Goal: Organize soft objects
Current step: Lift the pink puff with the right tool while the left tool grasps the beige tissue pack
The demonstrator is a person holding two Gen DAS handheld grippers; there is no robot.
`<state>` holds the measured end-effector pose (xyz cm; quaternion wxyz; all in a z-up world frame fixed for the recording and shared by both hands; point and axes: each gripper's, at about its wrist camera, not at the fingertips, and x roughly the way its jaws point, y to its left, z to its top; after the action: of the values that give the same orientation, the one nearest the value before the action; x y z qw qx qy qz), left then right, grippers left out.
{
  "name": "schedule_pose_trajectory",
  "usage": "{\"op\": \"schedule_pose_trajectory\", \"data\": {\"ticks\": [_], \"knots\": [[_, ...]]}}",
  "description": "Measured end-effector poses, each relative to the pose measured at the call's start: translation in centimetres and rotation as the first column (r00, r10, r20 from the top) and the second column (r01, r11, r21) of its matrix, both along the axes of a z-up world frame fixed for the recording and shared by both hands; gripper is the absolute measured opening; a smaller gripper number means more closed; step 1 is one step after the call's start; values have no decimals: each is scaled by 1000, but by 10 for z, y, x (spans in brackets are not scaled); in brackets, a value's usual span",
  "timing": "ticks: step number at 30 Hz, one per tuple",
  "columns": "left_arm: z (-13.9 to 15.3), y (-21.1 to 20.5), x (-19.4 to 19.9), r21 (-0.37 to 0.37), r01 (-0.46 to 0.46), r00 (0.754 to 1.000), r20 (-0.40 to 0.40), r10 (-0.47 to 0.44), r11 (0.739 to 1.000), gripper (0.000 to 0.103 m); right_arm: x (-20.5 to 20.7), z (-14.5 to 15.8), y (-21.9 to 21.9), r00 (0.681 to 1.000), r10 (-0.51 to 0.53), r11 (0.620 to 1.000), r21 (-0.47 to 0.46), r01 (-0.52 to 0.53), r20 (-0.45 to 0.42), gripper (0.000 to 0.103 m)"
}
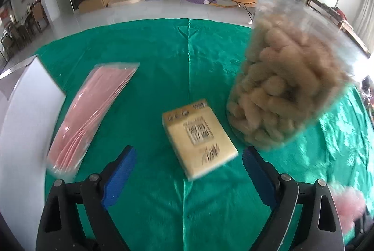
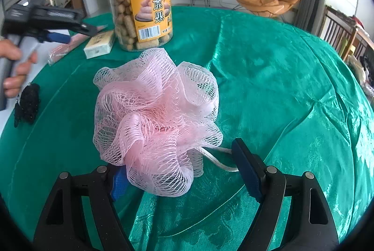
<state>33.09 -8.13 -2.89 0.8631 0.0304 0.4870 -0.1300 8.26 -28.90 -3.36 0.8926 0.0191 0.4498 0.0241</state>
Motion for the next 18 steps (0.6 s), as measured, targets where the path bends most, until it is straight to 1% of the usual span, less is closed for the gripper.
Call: {"op": "schedule_pose_trajectory", "data": {"ticks": [2,4,6,9,11,13,14,16,17,18], "knots": [[-6,-2,7,-8,-5,1000,12,5,1000,91,0,0,0,1000,0,1000,0,0,0,82],[-14,-3,16,-2,-12,1000,2,12,1000,91,0,0,0,1000,-1,1000,3,1,1,81],[-21,-3,24,-2,-25,999,-30,25,1000,92,0,0,0,1000,-1,1000,6,1,2,82],[-29,7,30,-55,-54,996,-73,50,997,93,0,0,0,1000,-1,1000,5,1,2,81],[-32,14,36,-72,-88,991,-107,80,993,93,0,0,0,1000,-1,1000,4,1,2,81],[-32,16,43,-68,-116,986,-129,106,991,93,0,0,0,1000,-1,1000,6,1,2,81],[-33,14,47,-54,-129,982,-143,121,990,95,0,0,0,1000,-2,1000,5,2,2,81],[-36,1,53,25,-125,979,-161,127,992,96,-1,0,-1,1000,-6,1000,4,6,2,81],[-37,-10,54,75,-94,981,-162,105,993,95,-1,0,-1,1000,-9,1000,5,9,3,81],[-37,-19,53,108,-59,987,-144,75,992,92,-1,0,-2,1000,-11,1000,7,11,3,81]]}}
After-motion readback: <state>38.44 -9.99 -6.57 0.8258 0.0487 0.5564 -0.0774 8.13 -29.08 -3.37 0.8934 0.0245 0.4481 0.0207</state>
